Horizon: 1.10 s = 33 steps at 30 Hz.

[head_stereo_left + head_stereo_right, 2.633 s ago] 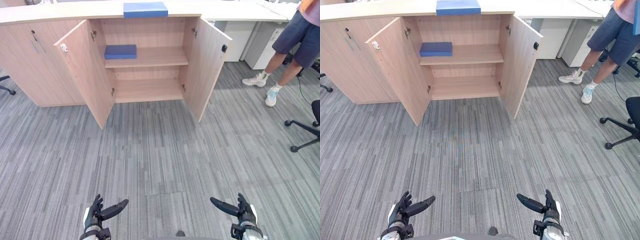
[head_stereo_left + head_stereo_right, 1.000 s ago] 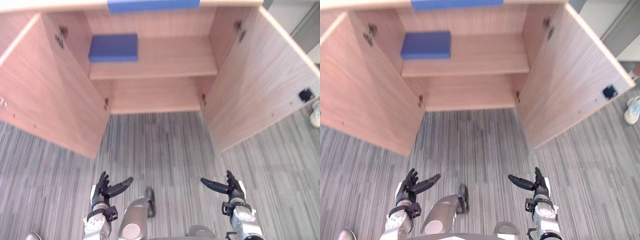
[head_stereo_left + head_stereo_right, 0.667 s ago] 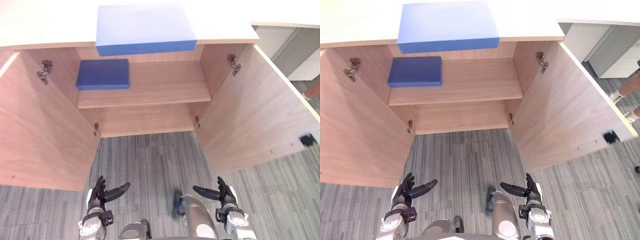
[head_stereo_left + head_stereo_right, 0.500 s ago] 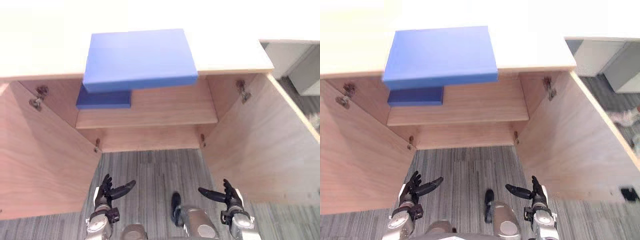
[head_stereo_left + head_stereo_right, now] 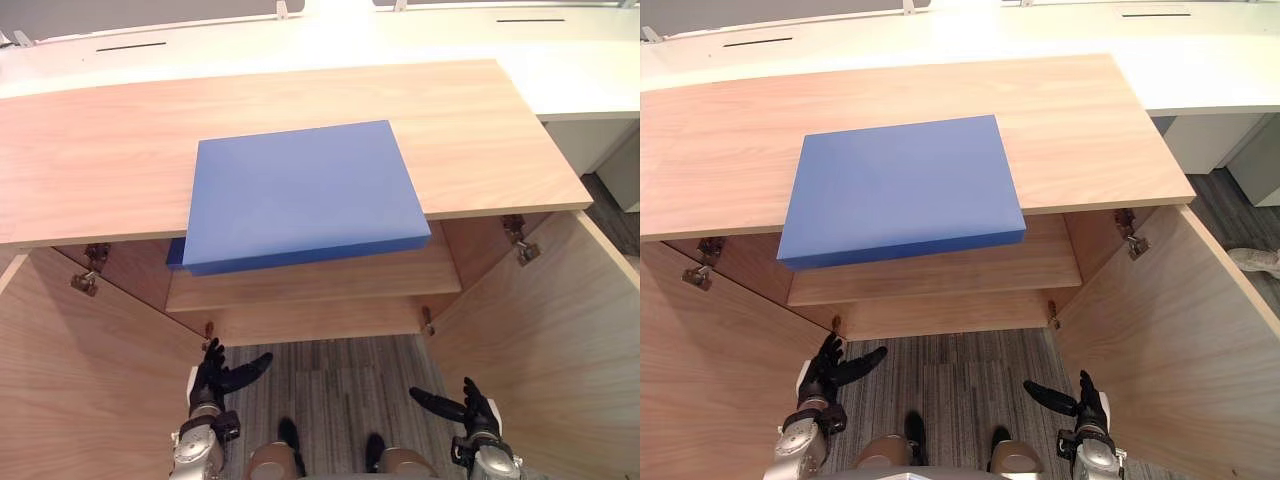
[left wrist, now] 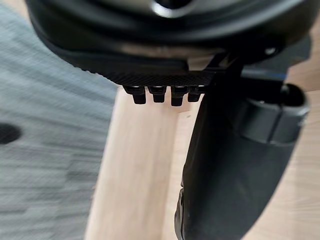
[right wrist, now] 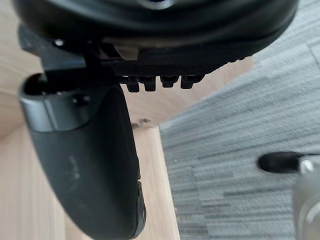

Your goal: Walk over to the cabinet, pick up the folder, carry it to the office cabinet, place the folder inside the office cabinet, then close the office cabinet door

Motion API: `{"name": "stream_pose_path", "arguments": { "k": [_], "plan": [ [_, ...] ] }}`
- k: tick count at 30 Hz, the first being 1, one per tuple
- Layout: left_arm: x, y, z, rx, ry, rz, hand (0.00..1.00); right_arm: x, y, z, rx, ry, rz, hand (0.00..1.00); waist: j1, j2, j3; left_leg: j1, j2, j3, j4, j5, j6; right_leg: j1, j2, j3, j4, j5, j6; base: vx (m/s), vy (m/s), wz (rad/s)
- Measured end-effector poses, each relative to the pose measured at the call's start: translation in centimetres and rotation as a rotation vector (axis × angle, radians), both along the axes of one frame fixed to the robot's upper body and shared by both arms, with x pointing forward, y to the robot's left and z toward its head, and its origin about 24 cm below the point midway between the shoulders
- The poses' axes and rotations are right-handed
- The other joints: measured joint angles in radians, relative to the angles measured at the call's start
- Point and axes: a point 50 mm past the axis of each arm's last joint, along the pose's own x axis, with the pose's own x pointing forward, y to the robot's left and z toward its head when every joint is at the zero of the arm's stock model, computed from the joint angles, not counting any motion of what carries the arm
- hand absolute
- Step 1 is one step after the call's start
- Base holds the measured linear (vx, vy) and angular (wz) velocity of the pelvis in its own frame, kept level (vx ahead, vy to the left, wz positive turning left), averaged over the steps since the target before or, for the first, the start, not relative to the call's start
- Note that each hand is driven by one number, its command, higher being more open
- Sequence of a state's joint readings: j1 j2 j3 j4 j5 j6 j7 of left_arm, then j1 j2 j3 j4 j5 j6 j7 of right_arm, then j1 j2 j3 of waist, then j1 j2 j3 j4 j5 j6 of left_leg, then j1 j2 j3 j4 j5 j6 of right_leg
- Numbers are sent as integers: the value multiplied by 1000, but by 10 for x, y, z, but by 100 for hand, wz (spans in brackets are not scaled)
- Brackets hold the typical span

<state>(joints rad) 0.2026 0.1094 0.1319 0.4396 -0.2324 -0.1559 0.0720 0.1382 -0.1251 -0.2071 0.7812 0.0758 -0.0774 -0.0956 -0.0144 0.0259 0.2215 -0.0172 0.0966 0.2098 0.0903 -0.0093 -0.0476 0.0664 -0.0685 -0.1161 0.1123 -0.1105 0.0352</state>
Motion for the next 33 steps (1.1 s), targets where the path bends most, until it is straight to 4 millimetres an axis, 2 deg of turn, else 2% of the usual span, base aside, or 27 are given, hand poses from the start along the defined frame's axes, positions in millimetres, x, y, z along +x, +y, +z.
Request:
{"name": "stream_pose_path", "arguments": {
  "k": [4,8,9,14,18,20,26,30,33],
  "plan": [
    [5,2,31,71,-134,-17,100,1,0,0,0,-4,1,100,4,-1,-8,23,-11,-9,-38,16,0,13,-3,-4,-5,0,0,13,11,9],
    [8,3,80,301,-291,-129,100,5,-1,3,-12,-32,11,100,17,0,-11,41,-14,-11,-73,37,0,15,-1,-4,-6,0,0,-60,-15,5],
    [8,-7,124,538,-459,-222,100,-1,0,2,-42,-6,61,100,22,12,-54,62,-29,-30,-129,74,6,22,-7,-16,-10,-4,7,-135,-8,21],
    [5,-12,128,609,-481,-255,100,-6,3,-1,-48,17,99,100,27,12,-76,75,-34,-43,-173,102,5,20,-6,-22,-12,-6,9,-81,4,12],
    [7,-22,163,815,-621,-342,100,-11,5,-5,-61,53,138,100,23,11,-81,91,-34,-44,-177,106,6,38,-1,-22,-13,-5,10,0,0,0],
    [11,-32,184,891,-758,-400,100,-13,8,-7,-62,68,162,100,20,13,-89,99,-34,-41,-177,108,6,45,0,-18,-13,-4,10,-3,-5,-2],
    [18,-45,191,1022,-826,-510,100,-13,12,-8,-56,72,191,100,-3,14,-112,107,-28,-23,-178,107,4,42,6,1,-13,-3,7,-15,-9,-9],
    [21,-55,192,1083,-853,-577,100,-25,12,-13,-50,109,184,100,-5,13,-113,108,-23,-12,-178,105,1,37,10,13,-13,-1,6,-14,-13,-8],
    [31,-64,193,1146,-867,-614,100,-33,11,-15,-44,133,180,100,-7,11,-114,108,-22,-6,-178,105,1,35,12,20,-13,0,5,7,-9,-6]
  ]
}}
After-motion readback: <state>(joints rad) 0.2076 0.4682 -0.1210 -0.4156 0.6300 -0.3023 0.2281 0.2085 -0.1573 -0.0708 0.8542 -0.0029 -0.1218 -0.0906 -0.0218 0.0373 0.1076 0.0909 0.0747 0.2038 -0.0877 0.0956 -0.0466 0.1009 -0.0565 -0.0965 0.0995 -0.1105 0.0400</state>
